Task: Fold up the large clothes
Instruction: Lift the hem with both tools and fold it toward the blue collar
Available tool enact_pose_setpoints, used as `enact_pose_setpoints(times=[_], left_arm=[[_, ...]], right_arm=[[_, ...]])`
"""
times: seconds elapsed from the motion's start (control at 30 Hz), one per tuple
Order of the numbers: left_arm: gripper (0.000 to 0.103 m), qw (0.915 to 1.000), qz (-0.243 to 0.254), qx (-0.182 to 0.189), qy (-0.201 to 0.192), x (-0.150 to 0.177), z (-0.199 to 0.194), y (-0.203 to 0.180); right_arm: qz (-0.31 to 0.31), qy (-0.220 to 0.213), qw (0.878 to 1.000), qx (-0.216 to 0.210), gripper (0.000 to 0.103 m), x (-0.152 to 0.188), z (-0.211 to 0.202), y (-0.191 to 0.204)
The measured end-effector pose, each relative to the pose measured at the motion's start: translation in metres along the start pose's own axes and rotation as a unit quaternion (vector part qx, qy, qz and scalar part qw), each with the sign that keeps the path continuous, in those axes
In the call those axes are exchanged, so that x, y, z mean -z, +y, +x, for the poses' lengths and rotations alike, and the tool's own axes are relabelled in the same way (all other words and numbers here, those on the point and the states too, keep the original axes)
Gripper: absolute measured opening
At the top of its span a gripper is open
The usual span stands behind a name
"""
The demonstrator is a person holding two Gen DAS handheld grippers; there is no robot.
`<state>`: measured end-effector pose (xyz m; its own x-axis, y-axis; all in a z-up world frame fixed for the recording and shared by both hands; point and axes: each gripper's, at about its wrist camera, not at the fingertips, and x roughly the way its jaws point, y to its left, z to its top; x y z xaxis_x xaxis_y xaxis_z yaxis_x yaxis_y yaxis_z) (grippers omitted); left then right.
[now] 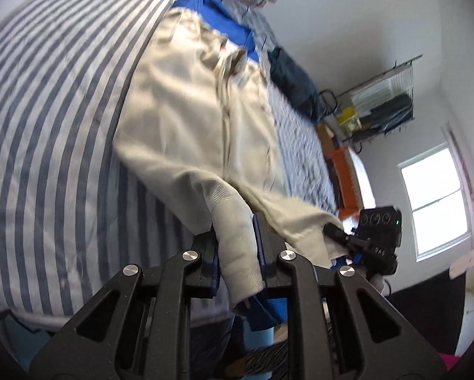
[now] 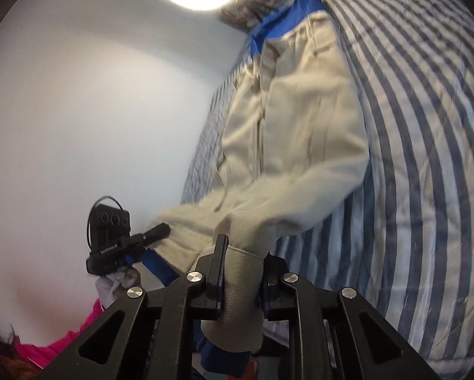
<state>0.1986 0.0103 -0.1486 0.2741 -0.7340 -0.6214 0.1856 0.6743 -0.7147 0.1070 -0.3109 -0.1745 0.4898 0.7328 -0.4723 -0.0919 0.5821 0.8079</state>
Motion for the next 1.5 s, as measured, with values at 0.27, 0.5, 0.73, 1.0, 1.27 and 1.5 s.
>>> enact_pose_setpoints(times=[0.27, 0.5, 0.73, 1.0, 1.27, 1.5], left_arm=[[0.016, 0.9988, 0.007, -0.039, -0.030, -0.051, 0.014, -0.013], [0.016, 0.9956, -0.010, -0.082, -0.043, -0.081, 0.045, 0.000], [0.016, 0.9931, -0.032, -0.106, -0.037, -0.101, 0.078, 0.023], [0.022, 0.9920, -0.043, -0.115, -0.029, -0.108, 0.095, 0.033], [0.068, 0.9906, -0.055, -0.092, -0.084, -0.120, 0.062, 0.027], [0.067, 0.9875, -0.023, -0.118, -0.102, -0.122, 0.035, 0.040]], right_arm=[[-0.048, -0.016, 0.996, 0.072, 0.015, -0.058, 0.021, 0.017], [-0.039, -0.014, 0.993, 0.108, 0.015, -0.095, 0.036, -0.004], [-0.019, 0.004, 0.991, 0.133, 0.015, -0.114, 0.058, -0.023], [0.005, 0.012, 0.994, 0.108, 0.028, -0.119, 0.060, -0.035], [0.048, -0.029, 0.996, 0.073, 0.079, -0.123, 0.027, -0.029], [-0.036, -0.048, 0.991, 0.115, 0.072, -0.115, 0.001, -0.003]])
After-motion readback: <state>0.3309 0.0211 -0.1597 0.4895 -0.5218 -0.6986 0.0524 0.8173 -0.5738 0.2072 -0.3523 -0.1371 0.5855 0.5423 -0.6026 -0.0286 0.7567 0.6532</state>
